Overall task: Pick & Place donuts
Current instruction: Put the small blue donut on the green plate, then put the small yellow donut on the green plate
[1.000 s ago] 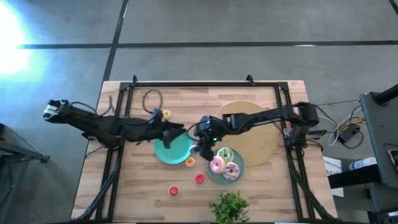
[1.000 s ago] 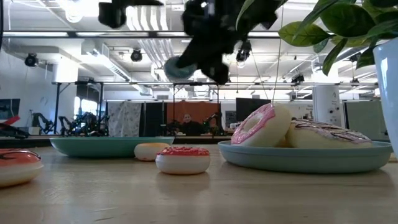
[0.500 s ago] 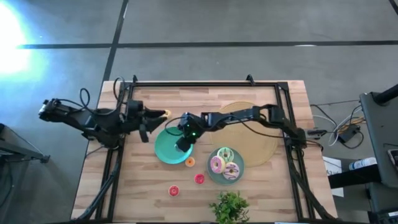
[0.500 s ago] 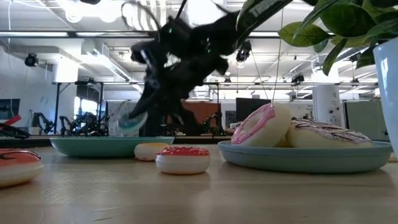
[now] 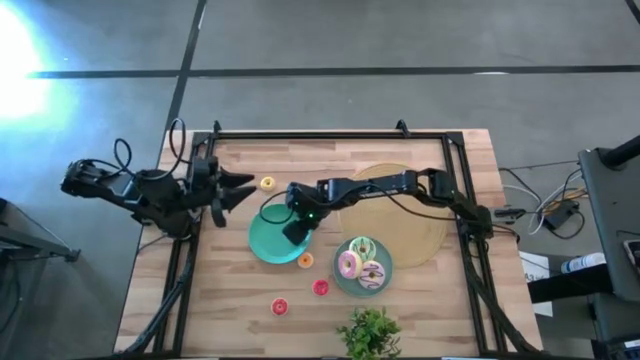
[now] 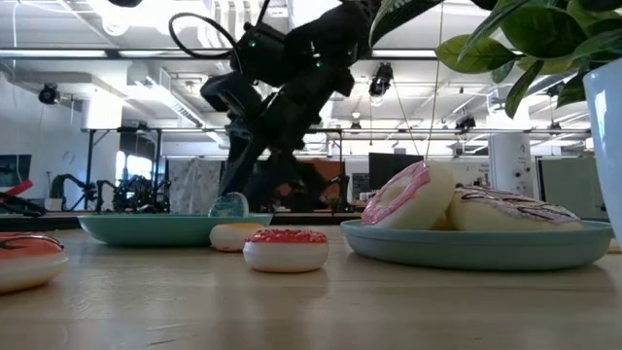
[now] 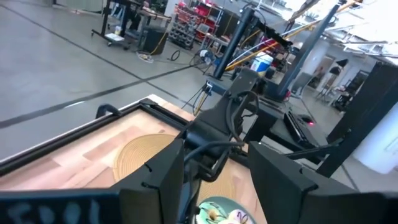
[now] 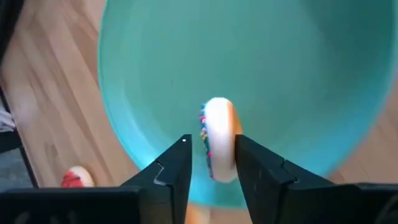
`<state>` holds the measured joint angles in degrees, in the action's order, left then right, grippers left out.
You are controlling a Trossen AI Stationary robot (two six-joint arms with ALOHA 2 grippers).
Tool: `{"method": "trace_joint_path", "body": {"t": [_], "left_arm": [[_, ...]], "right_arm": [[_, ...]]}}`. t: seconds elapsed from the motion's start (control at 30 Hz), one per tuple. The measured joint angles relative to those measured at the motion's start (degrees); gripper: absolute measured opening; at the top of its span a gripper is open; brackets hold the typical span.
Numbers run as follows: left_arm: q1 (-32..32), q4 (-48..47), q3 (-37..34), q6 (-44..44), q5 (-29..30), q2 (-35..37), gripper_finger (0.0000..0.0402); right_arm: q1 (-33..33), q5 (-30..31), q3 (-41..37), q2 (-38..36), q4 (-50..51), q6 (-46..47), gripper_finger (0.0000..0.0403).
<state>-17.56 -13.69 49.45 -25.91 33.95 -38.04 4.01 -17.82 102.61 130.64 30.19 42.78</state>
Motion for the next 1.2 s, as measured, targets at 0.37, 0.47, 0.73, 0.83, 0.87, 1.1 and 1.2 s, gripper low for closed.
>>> {"method": "trace_joint_path", "body": {"t": [0.37, 0.47, 0.73, 0.83, 0.87, 1.1, 1.2], "left_arm": [[0.02, -6.0, 0.0, -0.05, -1.13, 1.55, 0.0153], [0.02, -7.4, 0.0, -1.17, -1.3, 1.55, 0.0153], [0.0, -12.46, 0.0, -4.17, 0.88, 1.53, 0.0153], [0.09, -19.0, 0.0, -10.45, 5.23, 1.1, 0.0153], [0.22, -21.81, 0.0, -13.21, 6.46, 0.73, 0.0153], [7.54, -36.45, -0.03, -28.75, 4.71, -6.26, 0.0153], [16.78, -35.8, -0.09, -26.16, -3.54, -10.62, 0.0153]], "right_arm": [[-0.41, 14.71, 0.0, -2.99, 5.85, -0.12, 0.0155], [-0.38, 16.96, 0.06, -5.48, 6.05, -0.71, 0.0158], [0.46, 21.92, 0.04, -9.57, 13.94, -5.19, 0.0158], [0.39, 24.28, -0.04, -10.95, 16.38, -8.29, 0.0155], [0.37, 24.96, -0.04, -11.64, 16.47, -9.44, 0.0155], [2.04, 26.89, -0.82, -16.23, 21.65, -14.37, 0.0155], [3.81, 26.99, -1.65, -17.91, 25.17, -16.39, 0.0153]]}}
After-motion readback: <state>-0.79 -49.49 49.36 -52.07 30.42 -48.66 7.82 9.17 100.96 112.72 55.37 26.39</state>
